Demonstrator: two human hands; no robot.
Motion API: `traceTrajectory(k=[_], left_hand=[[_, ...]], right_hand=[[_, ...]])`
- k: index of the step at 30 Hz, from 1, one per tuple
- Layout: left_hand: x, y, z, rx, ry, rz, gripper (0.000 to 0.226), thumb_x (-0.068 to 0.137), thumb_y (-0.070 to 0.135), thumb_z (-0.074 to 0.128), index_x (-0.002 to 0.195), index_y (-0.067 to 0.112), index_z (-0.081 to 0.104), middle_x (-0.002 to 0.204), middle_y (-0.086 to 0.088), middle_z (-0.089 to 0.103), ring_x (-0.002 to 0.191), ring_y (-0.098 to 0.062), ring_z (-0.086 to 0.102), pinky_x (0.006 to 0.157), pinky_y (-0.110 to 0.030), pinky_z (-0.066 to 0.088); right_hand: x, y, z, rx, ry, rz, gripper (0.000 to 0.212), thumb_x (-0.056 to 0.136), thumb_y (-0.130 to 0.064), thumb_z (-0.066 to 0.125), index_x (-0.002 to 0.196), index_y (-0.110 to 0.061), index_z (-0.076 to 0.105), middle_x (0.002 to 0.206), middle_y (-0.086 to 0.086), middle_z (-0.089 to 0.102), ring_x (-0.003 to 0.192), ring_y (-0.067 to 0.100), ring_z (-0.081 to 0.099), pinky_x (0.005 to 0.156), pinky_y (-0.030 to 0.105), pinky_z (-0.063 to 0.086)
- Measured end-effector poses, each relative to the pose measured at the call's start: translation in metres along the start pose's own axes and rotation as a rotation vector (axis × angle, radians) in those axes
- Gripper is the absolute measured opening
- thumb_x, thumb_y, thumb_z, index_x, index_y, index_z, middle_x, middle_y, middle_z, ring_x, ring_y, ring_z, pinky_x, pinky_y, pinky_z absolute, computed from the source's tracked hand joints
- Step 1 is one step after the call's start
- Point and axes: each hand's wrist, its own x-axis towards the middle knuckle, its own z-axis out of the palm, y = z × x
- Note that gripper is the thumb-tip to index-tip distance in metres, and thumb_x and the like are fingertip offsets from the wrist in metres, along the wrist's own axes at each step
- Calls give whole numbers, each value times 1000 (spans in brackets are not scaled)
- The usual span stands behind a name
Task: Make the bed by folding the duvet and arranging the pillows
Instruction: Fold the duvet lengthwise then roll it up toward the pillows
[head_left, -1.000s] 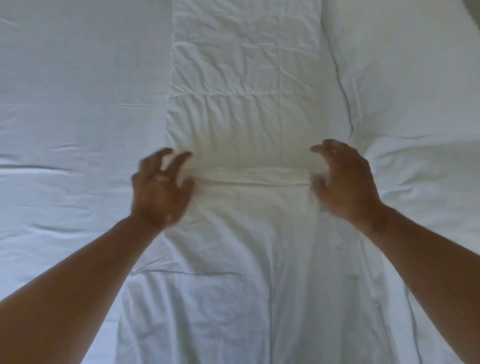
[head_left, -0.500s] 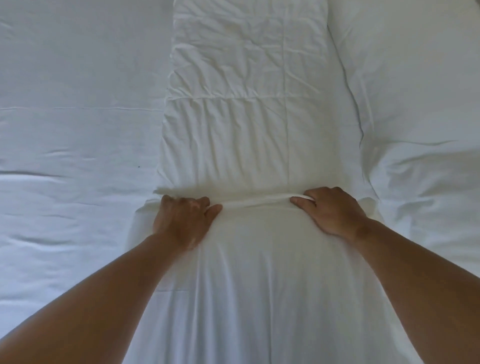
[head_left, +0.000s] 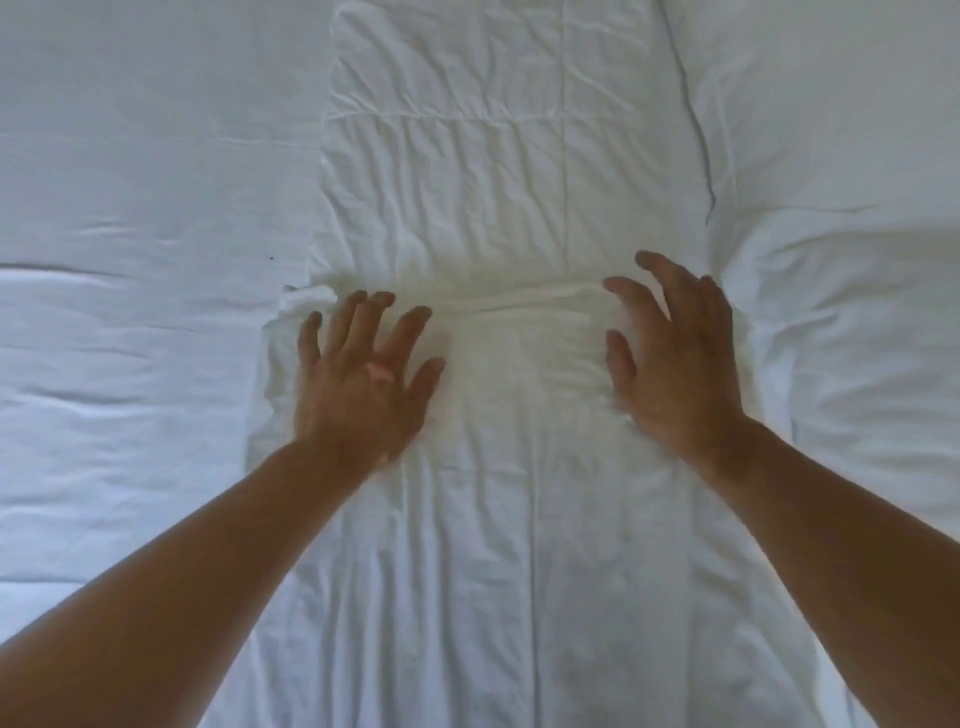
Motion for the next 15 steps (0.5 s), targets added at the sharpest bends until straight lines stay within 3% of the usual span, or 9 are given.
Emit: traceTrajectory(k=[2, 5, 7, 9, 11, 12, 14, 15], left_hand=[[-47, 0, -5, -22, -63, 111, 57, 98, 61, 38, 149, 36, 43, 160, -6, 35, 151, -33, 26, 116, -65, 17], [-73, -30, 4, 57, -266, 125, 70, 95, 73, 13, 156, 43, 25, 168, 2, 18, 155, -23, 12, 117, -67, 11], [-73, -52, 1, 57, -246, -51, 71, 91, 78, 17, 156, 49, 15, 169, 9, 6, 156, -21, 3, 118, -66, 6], [-89, -68, -9, -57, -296, -305, 79, 85, 84, 31, 153, 56, 5, 169, 13, 2, 156, -20, 2, 120, -60, 6], [-130, -76, -19, -329, -379, -511, 94, 75, 85, 51, 152, 56, 7, 166, 5, 21, 147, -28, 33, 117, -53, 30], [-156, -74, -26, -541, -418, -620, 97, 69, 83, 61, 150, 56, 16, 157, -1, 40, 128, -31, 55, 104, -48, 46], [-217, -60, -40, -963, -486, -853, 85, 57, 80, 73, 133, 52, 46, 127, -8, 68, 94, -27, 67, 81, -38, 51], [-247, -52, -46, -1111, -533, -920, 81, 52, 78, 77, 124, 48, 54, 117, -2, 73, 93, -23, 68, 79, -35, 50]], right_hand=[[-48, -6, -11, 35, -149, -43, 53, 96, -50, 45, 143, -25, 50, 157, 7, 38, 146, 29, 34, 118, 56, 25], [-99, 18, -7, 32, -442, 176, 77, 89, -78, 22, 154, -36, 31, 166, 0, 21, 154, 24, 17, 120, 56, 19], [-111, 36, -17, 48, -433, 404, 82, 86, -80, 26, 155, -35, 30, 166, 2, 22, 153, 24, 18, 121, 54, 19], [-131, 38, -37, 159, -464, 535, 82, 89, -74, 42, 156, -29, 30, 164, 4, 28, 151, 23, 23, 122, 44, 21], [-174, 29, -57, 407, -545, 672, 86, 85, -68, 61, 156, -30, 31, 159, -1, 39, 145, 19, 38, 121, 38, 26], [-199, 21, -69, 565, -587, 774, 93, 75, -74, 66, 153, -34, 35, 151, -6, 49, 137, 17, 49, 119, 42, 34], [-249, 8, -95, 834, -638, 977, 103, 52, -87, 73, 140, -37, 50, 129, -10, 68, 116, 13, 67, 106, 47, 49], [-273, 1, -105, 942, -666, 1043, 102, 47, -84, 78, 134, -36, 55, 122, -11, 72, 110, 11, 70, 99, 43, 53]])
